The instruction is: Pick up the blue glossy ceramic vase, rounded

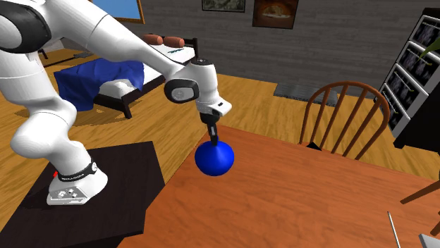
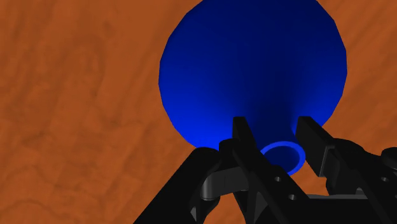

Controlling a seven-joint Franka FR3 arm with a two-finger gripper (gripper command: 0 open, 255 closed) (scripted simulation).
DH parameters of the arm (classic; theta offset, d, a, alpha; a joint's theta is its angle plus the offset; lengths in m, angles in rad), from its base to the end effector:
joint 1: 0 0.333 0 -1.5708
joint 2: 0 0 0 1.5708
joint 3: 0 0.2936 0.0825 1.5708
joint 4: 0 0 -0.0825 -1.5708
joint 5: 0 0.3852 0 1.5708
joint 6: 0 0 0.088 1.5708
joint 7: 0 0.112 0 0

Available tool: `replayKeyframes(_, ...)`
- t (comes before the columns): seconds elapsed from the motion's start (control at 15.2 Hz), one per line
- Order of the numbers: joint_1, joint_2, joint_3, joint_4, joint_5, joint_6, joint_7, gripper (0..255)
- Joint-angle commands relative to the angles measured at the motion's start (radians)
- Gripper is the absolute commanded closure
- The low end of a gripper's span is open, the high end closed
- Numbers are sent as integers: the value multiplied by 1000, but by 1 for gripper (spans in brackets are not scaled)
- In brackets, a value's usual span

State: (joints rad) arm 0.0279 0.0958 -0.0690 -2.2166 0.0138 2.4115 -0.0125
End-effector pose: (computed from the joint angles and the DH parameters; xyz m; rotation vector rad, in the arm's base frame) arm 0.5482 -0.0224 0.3154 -3.1367 0.0593 -0.1561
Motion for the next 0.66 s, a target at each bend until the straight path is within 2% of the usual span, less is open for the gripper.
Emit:
replayKeyframes(0.0, 0, -16, 0, 11, -2, -26, 2, 255)
replayKeyframes(0.46, 1, -66, -1, 51, -7, -116, 6, 255)
replayKeyframes(0.59, 1, -67, -1, 52, -8, -118, 6, 255)
